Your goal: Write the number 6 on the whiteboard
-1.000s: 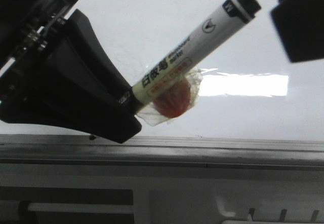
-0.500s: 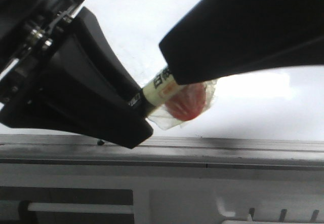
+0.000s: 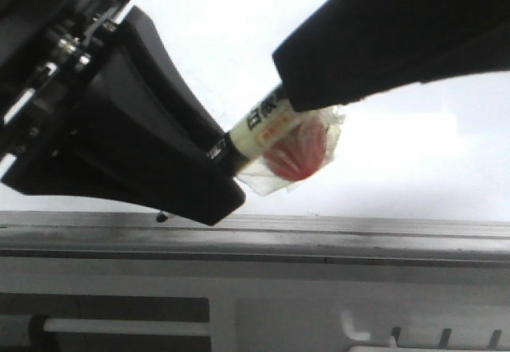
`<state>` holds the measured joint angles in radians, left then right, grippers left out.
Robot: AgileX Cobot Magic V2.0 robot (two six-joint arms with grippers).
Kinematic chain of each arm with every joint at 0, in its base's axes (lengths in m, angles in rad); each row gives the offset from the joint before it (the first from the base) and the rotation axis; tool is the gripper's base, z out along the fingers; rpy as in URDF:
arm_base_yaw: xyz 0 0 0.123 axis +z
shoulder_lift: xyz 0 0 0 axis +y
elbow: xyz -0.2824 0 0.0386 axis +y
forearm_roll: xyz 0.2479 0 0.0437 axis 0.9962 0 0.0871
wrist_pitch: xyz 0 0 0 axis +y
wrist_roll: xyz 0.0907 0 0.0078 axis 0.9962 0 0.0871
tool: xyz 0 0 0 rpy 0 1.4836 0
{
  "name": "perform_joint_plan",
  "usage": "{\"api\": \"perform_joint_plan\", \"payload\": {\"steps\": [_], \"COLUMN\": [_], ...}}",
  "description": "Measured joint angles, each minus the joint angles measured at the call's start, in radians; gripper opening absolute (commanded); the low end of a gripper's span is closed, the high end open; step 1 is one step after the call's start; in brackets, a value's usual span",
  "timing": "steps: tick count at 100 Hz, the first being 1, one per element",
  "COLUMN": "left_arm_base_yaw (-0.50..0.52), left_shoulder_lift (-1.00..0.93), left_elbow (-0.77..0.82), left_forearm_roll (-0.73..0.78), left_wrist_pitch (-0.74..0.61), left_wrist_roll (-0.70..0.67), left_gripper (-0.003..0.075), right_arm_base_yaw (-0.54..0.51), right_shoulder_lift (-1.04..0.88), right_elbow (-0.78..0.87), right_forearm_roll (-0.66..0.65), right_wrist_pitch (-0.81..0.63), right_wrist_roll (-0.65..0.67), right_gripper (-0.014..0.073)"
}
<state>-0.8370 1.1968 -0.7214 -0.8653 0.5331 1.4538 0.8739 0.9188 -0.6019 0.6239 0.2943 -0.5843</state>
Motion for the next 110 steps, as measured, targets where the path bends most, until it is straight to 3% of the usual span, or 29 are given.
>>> {"api": "perform_joint_plan", "payload": {"steps": [12,18,26,38,45,65,84,96,106,110], "left_arm_base_yaw": [0.000,0.000,0.000,0.000,0.000,0.000,0.000,0.000,0.000,0.000], "left_shoulder_lift": [0.000,0.000,0.000,-0.002,-0.011,-0.161,-0.443,-0.634,-0.771,-0.807], "left_elbow": [0.000,0.002,0.005,0.003,0.002,0.002,0.051,0.136,0.228,0.268], "left_forearm_roll": [-0.016,-0.028,-0.055,-0.176,-0.231,-0.313,-0.333,-0.346,-0.352,-0.352], "left_wrist_pitch": [0.000,-0.002,-0.002,-0.028,-0.057,-0.143,-0.318,-0.406,-0.422,-0.422], "left_wrist_roll": [0.000,0.005,0.009,0.009,0.007,0.005,-0.078,-0.142,-0.159,-0.159], "left_gripper": [-0.0016,0.0023,0.0171,0.0499,0.0570,0.0450,0.0340,0.0180,-0.0023,-0.0019], "right_arm_base_yaw": [0.000,0.000,0.000,0.000,0.000,0.000,-0.083,-0.176,-0.238,-0.254], "right_shoulder_lift": [0.000,0.000,0.000,-0.012,-0.033,-0.145,-0.256,-0.311,-0.327,-0.328], "right_elbow": [-0.002,-0.002,-0.002,-0.002,-0.002,-0.002,-0.002,-0.002,-0.002,-0.002], "right_forearm_roll": [0.000,0.000,0.000,-0.026,-0.066,-0.216,-0.290,-0.304,-0.304,-0.305], "right_wrist_pitch": [0.004,0.004,0.006,0.015,0.026,0.079,0.178,0.152,0.085,0.053], "right_wrist_roll": [0.000,0.000,0.000,0.000,0.000,0.000,0.000,0.000,0.000,0.000], "right_gripper": [-0.0071,-0.0071,-0.0071,-0.0071,-0.0071,-0.0059,-0.0060,-0.0060,-0.0060,-0.0060]}}
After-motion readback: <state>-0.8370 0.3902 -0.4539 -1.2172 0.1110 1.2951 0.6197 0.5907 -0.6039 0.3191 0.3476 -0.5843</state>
